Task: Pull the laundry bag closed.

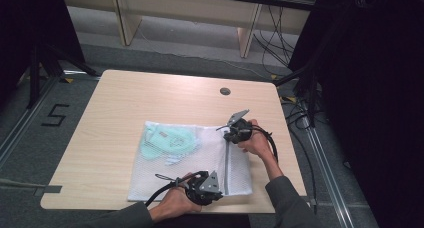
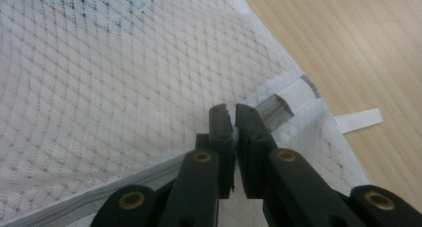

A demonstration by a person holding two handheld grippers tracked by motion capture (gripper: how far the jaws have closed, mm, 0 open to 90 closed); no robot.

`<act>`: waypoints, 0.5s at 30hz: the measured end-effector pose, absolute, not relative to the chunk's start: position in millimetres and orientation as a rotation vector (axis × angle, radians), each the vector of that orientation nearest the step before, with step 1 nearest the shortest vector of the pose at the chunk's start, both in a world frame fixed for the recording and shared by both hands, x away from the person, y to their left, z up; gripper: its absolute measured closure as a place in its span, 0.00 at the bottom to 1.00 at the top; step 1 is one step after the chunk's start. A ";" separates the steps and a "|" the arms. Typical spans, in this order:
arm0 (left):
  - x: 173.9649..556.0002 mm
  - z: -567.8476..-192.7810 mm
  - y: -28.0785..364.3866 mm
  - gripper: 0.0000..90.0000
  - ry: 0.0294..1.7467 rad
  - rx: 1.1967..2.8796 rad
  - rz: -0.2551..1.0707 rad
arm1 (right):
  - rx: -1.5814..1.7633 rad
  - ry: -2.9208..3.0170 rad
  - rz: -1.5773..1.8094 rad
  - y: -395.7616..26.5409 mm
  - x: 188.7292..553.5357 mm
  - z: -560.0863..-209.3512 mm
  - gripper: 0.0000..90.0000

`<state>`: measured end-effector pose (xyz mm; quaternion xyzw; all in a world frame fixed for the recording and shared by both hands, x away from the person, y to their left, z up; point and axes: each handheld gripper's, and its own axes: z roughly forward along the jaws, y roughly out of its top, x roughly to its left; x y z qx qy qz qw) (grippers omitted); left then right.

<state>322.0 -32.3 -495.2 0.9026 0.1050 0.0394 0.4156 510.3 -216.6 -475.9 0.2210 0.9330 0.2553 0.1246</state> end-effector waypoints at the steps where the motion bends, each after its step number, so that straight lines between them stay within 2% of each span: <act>1: 321.9 -495.3 -32.3 0.99 0.263 2.273 0.096 | 0.668 2.715 0.731 -217.1 510.4 -475.8 0.97; 15: 318.8 -498.2 -35.5 0.99 0.247 2.284 0.096 | 0.683 2.700 0.732 -221.3 519.0 -477.9 0.97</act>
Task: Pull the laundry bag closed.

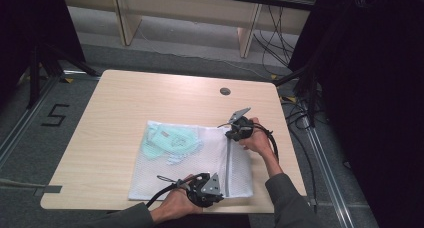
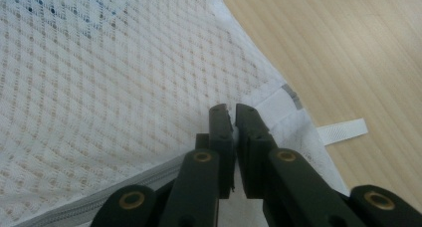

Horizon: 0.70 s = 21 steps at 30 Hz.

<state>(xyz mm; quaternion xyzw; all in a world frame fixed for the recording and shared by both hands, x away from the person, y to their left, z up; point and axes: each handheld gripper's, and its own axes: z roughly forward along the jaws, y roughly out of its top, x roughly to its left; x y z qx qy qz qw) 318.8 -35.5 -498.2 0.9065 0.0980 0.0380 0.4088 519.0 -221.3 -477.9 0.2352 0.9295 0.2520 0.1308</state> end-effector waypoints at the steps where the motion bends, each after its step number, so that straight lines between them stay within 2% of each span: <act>1: 318.6 -498.5 -35.8 0.99 0.255 2.274 0.088 | 0.700 2.695 0.731 -221.5 518.6 -477.7 0.97; 21: 318.2 -497.5 -36.6 0.99 0.260 2.270 0.078 | 0.722 2.673 0.737 -223.9 529.0 -479.2 0.97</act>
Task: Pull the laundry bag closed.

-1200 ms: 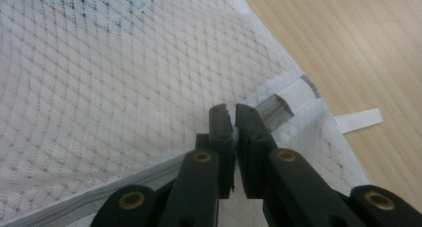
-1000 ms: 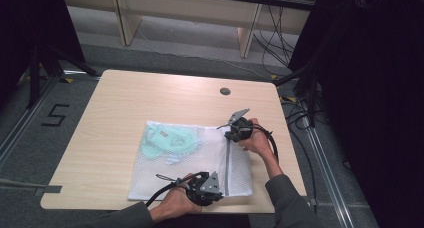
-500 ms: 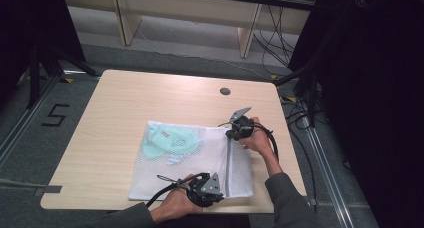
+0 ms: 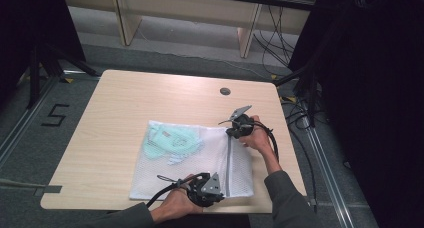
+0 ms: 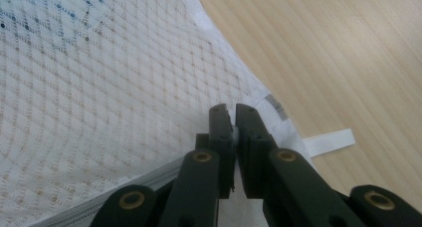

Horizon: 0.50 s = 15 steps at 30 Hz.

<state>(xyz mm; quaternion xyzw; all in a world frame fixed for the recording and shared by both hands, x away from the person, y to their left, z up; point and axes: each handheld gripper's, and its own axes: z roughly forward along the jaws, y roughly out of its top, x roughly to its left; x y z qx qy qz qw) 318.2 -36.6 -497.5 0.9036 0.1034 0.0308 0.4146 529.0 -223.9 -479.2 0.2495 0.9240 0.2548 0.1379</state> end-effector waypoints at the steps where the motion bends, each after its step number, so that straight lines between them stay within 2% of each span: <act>1: 317.8 -497.3 -36.5 0.99 0.247 2.280 0.084 | 0.729 2.667 0.734 -224.0 529.3 -478.8 0.97; 15: 319.5 -498.4 -37.8 0.99 0.269 2.264 0.073 | 0.733 2.645 0.723 -223.1 533.3 -479.8 0.97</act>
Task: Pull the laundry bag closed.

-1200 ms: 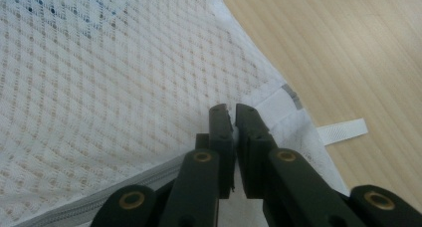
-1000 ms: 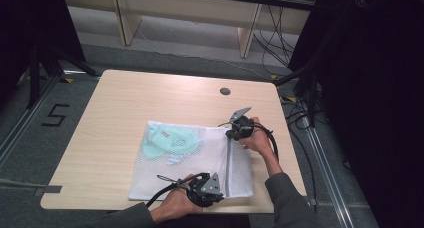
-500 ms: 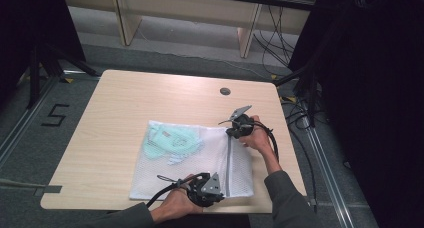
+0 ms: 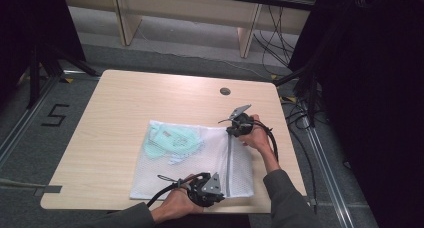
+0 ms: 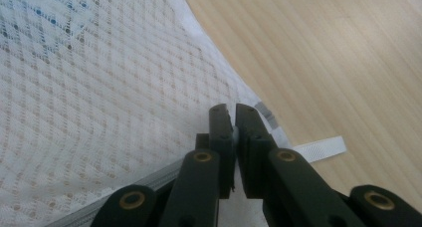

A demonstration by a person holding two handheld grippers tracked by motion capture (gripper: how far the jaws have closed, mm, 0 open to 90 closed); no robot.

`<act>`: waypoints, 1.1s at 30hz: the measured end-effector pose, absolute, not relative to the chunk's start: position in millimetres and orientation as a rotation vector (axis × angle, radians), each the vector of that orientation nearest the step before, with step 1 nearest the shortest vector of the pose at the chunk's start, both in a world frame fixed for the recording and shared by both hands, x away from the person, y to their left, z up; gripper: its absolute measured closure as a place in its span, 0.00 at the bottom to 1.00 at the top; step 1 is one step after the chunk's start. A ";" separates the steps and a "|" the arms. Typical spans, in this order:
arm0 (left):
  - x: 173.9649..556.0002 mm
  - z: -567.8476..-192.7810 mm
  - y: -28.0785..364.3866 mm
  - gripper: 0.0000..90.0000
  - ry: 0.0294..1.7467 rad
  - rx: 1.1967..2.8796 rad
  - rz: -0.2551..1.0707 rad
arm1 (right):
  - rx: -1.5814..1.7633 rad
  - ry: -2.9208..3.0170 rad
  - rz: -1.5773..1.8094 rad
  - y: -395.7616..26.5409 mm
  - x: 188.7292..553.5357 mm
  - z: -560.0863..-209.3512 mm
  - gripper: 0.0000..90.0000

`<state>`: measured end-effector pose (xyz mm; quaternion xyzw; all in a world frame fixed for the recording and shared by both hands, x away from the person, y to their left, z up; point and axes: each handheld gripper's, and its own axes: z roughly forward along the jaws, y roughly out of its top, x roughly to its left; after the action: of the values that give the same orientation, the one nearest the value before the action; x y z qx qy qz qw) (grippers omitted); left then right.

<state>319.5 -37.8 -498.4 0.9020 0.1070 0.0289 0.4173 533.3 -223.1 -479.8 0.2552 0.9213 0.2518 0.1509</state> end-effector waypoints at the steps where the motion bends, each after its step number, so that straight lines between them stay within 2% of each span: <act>1: 320.0 -498.8 -38.2 0.99 0.264 2.267 0.080 | 0.735 2.645 0.724 -223.0 533.4 -479.7 0.97; 13: 329.0 -499.7 -38.8 0.97 0.313 2.247 0.082 | 0.757 2.595 0.710 -222.1 538.6 -482.7 0.95; 15: 329.6 -498.3 -38.6 0.91 0.321 2.240 0.057 | 0.762 2.594 0.712 -221.5 538.2 -482.7 0.92; 16: 330.0 -497.4 -38.1 0.89 0.328 2.233 0.050 | 0.794 2.581 0.708 -220.9 537.2 -482.2 0.87; 20: 332.8 -492.4 -32.1 0.70 0.354 2.217 0.015 | 0.869 2.513 0.730 -222.1 536.5 -477.3 0.75; 23: 334.6 -485.5 -22.7 0.64 0.370 2.191 0.029 | 0.916 2.517 0.802 -219.6 530.8 -472.2 0.67; 33: 340.3 -470.8 11.9 0.52 0.437 2.167 0.094 | 0.982 2.477 0.876 -222.5 504.5 -454.3 0.53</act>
<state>340.3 11.9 -470.8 0.8756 0.1764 0.0381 0.4481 504.5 -222.5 -454.3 0.3453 0.8706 0.3079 0.1675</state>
